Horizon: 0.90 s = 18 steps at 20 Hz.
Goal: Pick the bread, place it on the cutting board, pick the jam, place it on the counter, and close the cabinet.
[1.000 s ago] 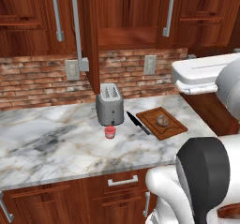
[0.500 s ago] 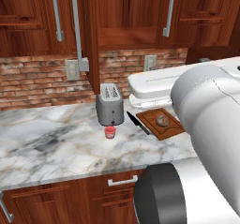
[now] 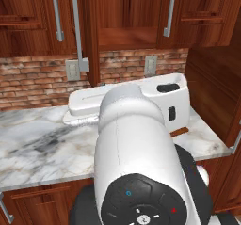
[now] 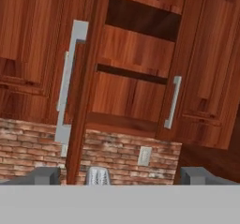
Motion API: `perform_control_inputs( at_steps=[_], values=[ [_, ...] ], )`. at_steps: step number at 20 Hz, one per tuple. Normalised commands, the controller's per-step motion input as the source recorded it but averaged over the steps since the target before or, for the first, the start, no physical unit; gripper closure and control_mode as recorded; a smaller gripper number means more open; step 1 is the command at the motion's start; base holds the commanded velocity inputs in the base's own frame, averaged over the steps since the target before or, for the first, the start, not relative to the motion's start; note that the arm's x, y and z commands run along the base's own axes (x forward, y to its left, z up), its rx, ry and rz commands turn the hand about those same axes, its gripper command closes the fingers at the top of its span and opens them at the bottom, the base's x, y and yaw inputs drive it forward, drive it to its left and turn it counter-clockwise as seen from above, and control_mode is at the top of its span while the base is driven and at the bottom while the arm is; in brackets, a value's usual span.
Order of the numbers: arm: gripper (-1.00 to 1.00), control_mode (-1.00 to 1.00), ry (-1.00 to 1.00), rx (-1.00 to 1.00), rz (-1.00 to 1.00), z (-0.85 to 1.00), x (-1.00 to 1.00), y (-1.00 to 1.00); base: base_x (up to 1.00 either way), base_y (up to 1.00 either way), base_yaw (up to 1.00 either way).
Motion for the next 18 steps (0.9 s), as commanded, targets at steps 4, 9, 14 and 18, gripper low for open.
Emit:
perform_control_inputs(
  at_steps=[4, 9, 14, 18],
  values=[
    [-1.00, -1.00, 0.00, 0.00, 0.00, -0.22, 0.29, 0.65, 0.00, 0.00, 0.00],
    [-1.00, -1.00, 0.00, -0.03, -0.05, -0.17, 0.41, 0.41, 0.00, 0.00, 0.00],
    [-1.00, -1.00, 0.00, -0.01, -0.08, -0.14, 0.45, 0.25, 0.00, 0.00, 0.00],
    [-1.00, -1.00, -0.02, 0.00, -0.12, -0.08, 0.50, 0.19, 0.00, 0.00, 0.00]
  ],
)
